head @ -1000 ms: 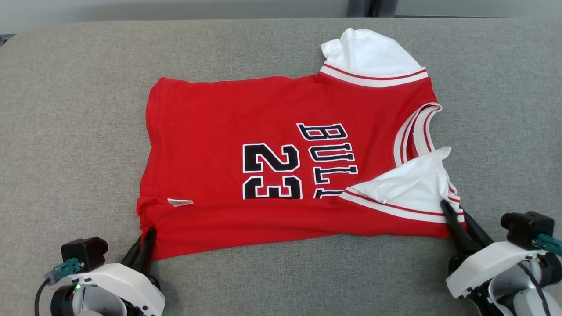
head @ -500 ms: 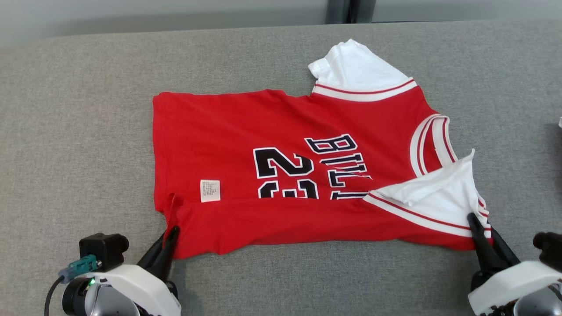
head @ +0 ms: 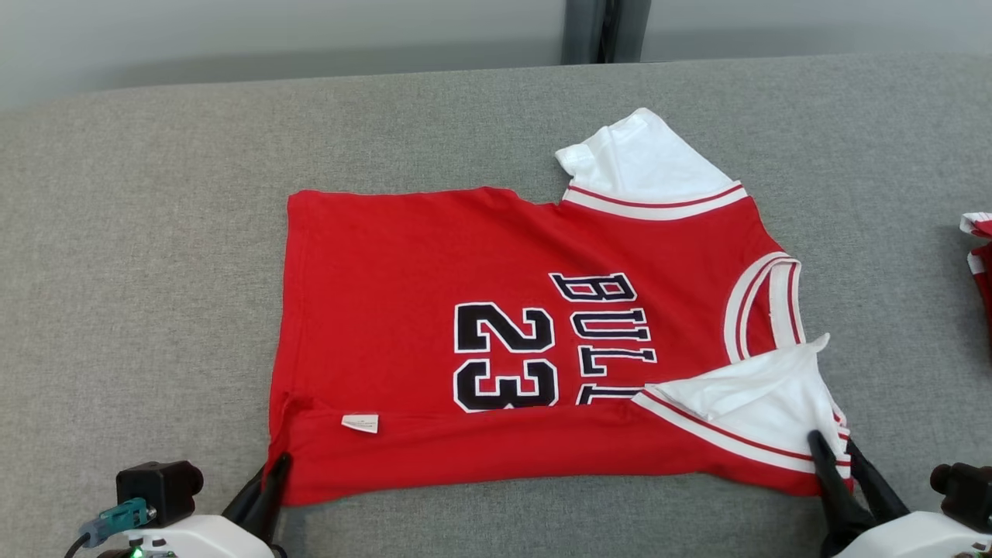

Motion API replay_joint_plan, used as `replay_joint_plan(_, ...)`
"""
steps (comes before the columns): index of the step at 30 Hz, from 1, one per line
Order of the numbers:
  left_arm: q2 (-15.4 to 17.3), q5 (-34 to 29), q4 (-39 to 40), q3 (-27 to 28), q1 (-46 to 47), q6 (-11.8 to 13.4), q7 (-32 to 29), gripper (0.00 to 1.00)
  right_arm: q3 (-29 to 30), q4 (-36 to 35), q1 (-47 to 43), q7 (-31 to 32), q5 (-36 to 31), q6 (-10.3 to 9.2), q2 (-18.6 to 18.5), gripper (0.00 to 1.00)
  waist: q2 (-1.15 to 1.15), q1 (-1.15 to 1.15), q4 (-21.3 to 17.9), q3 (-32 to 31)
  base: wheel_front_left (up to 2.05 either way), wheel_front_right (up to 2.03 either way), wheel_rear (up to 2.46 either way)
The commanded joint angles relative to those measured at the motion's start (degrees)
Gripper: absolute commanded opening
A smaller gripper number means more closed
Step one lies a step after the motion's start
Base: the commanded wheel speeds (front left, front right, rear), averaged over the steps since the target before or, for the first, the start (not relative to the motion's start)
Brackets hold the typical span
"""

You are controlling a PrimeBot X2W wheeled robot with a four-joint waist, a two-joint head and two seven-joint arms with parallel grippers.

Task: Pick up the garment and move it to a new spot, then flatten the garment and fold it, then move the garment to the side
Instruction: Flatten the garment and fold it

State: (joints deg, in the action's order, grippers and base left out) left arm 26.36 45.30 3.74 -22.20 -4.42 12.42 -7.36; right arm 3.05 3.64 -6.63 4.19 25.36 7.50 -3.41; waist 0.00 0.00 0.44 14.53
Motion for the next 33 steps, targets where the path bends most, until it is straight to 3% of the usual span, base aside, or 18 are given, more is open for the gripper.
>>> replay_joint_plan(1, 0.0, -0.6, -0.4, 0.4, 0.2, 0.6, 1.1, 0.86, 0.4, 0.3, 0.8, -0.3, 0.2, -0.01, -0.2, 1.0, 0.0, 0.0, 0.2, -0.3, 0.0, 0.0, 0.0)
replay_joint_plan(2, -0.3, -0.7, -0.4, 0.8, 0.4, 0.8, 1.8, 1.0, 0.8, 0.1, 1.0, -0.6, -0.1, -0.01, -0.2, 1.0, 0.0, 0.0, 0.3, -0.4, 0.0, 0.0, 0.0)
replay_joint_plan(9, -1.7, -2.2, 0.9, 3.7, 2.4, 1.7, 8.7, 1.0, 4.0, -3.8, 2.8, -5.1, -4.8, -0.01, -1.1, 1.0, 0.0, 0.0, 0.8, -1.6, 0.0, 0.0, 0.0)
replay_joint_plan(18, -0.6, -7.2, 4.9, 7.2, 7.6, 3.1, 17.0, 1.0, 4.4, -11.1, 7.5, -8.9, -10.6, -0.01, -0.6, 1.0, 0.0, 0.0, 0.9, -2.7, 0.0, 0.0, 0.0)
replay_joint_plan(33, 0.1, -11.4, 5.1, 5.9, 10.7, 4.6, 18.0, 1.0, 2.8, -11.5, 9.8, -7.9, -10.9, -0.01, -0.7, 1.0, 0.0, 0.0, 1.3, -2.0, 0.0, 0.0, 0.0)
